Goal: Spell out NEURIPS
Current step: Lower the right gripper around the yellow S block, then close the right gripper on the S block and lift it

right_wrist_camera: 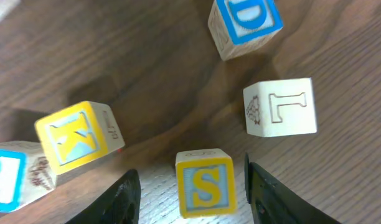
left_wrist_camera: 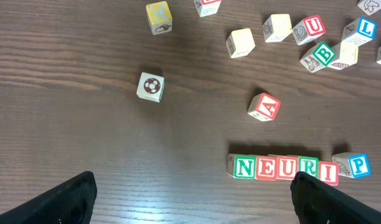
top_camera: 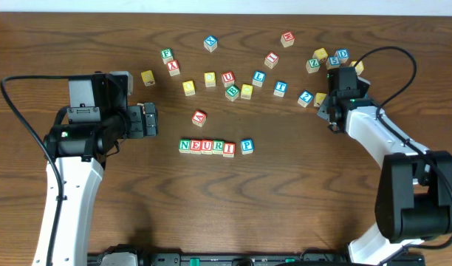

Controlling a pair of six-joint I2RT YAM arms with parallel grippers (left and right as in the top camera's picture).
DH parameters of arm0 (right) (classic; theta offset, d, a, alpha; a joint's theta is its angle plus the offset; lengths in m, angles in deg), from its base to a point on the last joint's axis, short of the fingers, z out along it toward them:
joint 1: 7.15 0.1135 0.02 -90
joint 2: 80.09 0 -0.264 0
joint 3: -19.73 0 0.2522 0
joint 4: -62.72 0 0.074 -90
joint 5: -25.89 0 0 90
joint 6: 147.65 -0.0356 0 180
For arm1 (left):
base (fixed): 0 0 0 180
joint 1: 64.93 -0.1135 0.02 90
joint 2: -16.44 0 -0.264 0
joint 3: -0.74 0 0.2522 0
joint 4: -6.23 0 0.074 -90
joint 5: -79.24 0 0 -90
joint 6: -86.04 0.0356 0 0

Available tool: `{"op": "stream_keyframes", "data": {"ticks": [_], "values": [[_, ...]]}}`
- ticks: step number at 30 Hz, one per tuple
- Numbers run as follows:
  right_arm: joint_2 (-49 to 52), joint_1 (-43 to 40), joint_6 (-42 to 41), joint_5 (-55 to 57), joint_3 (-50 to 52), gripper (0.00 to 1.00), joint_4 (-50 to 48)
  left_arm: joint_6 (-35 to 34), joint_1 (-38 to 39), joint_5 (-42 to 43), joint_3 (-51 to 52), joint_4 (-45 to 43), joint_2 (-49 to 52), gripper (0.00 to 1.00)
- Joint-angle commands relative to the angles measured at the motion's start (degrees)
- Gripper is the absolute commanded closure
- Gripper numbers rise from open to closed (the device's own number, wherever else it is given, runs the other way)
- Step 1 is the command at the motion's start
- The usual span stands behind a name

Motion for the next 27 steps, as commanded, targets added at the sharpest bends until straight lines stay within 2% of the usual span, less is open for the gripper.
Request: {"op": "stream_keyframes", "data": {"ticks": [1,13,27], "values": [[1.8,0.2,0.3,0.7,-0.5,0.50,-0.5,0.6,-0.2,-0.4,-1.3,0.0,-0.1,0.02],[2.3,0.2,0.3,1.6,-0.4,0.54,-1.0,0.6,-0.2,-0.4,-1.3,0.0,-0.1,0.02],[5.3,0.2,0.3,1.8,-0.3,0.53,-2.6,0.6,-0.2,-0.4,-1.3,0.0,-0.1,0.02]]}}
